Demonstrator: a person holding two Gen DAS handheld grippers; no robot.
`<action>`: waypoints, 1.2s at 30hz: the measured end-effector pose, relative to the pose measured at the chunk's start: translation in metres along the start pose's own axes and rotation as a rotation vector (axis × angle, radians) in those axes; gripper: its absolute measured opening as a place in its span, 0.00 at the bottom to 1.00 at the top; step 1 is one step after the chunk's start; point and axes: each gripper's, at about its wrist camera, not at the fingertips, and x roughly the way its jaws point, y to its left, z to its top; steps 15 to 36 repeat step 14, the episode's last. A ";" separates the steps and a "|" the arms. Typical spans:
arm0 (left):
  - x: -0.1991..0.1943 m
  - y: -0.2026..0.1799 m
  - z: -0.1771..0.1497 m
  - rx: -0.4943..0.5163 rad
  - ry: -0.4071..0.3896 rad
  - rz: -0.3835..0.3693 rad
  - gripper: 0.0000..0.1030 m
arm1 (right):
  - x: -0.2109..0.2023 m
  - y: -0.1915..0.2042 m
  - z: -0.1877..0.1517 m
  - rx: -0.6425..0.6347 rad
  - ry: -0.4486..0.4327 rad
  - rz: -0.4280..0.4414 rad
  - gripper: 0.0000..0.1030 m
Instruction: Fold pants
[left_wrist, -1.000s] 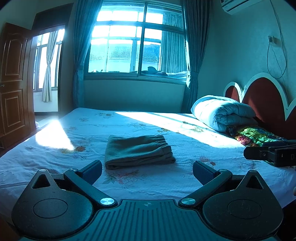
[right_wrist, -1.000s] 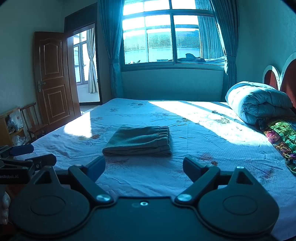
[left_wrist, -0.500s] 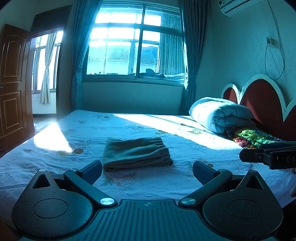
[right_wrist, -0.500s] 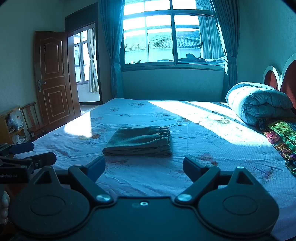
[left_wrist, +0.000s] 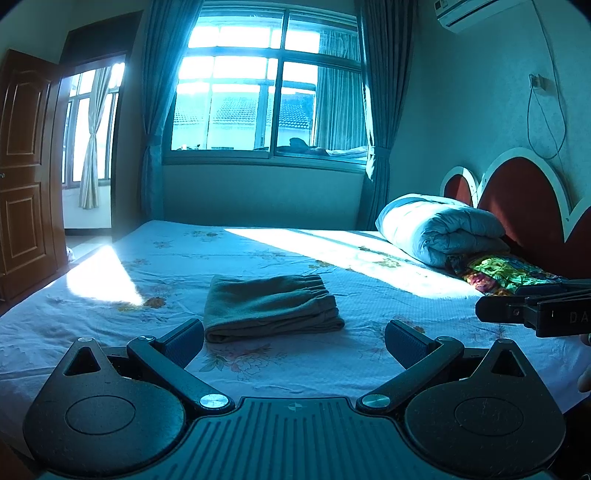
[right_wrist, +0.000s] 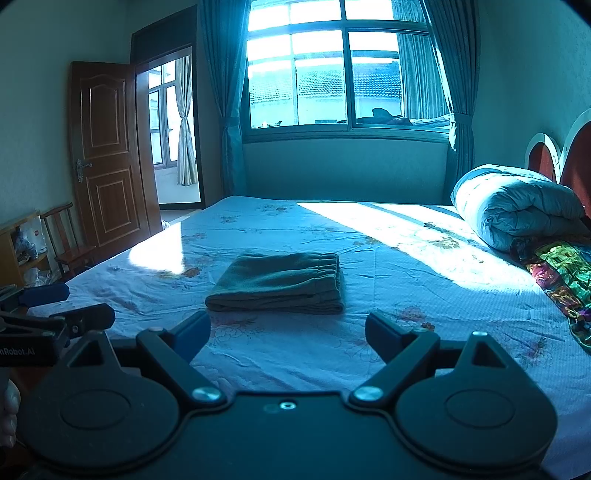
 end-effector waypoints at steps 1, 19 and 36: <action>0.000 -0.001 0.000 0.002 -0.001 0.001 1.00 | 0.000 0.000 0.000 0.000 0.000 0.000 0.82; 0.000 0.000 0.003 -0.001 -0.019 0.000 1.00 | 0.000 -0.001 0.001 0.001 0.001 0.000 0.82; 0.000 0.000 0.003 -0.001 -0.019 0.000 1.00 | 0.000 -0.001 0.001 0.001 0.001 0.000 0.82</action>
